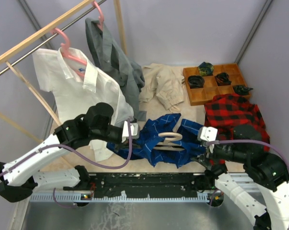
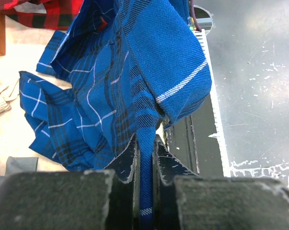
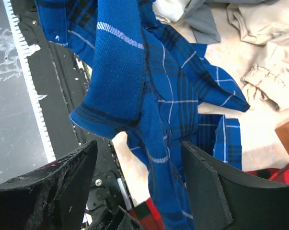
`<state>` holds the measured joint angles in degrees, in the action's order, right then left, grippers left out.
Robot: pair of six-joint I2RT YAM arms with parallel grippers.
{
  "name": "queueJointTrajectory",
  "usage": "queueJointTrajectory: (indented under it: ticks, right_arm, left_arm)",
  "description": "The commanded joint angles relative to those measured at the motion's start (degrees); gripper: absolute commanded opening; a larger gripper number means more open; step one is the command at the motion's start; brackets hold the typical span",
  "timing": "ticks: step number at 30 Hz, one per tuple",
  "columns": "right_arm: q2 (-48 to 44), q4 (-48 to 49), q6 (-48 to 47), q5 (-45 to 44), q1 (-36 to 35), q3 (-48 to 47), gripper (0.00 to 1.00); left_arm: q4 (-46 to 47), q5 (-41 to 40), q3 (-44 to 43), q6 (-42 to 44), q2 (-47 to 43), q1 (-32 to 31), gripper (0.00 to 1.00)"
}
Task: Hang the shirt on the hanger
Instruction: Hang the shirt on the hanger, then place the hanger at the clothesline.
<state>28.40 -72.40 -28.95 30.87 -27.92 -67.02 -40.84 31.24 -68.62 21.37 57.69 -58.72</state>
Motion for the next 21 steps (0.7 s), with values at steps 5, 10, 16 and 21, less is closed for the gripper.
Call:
queueJointTrajectory:
  ticks: [5, 10, 16, 21]
  right_arm:
    - [0.8, 3.1, -2.6, 4.9, 0.3, 2.4, 0.63]
    - [1.0, 2.8, -3.2, 5.6, 0.3, 2.3, 0.55]
    - [1.1, 3.9, -2.7, 5.4, 0.3, 2.5, 0.45]
    - [1.0, 4.5, -2.4, 5.7, 0.3, 2.5, 0.31]
  left_arm:
    - [-0.1, 5.3, -3.9, 2.2, 0.9, 0.2, 0.00]
    - [-0.4, 6.3, -4.3, 2.5, 1.4, 0.2, 0.00]
    - [-0.4, 7.0, -5.3, 2.7, 1.2, 0.2, 0.00]
    - [-0.6, 7.3, -6.5, 2.9, 0.6, 0.2, 0.00]
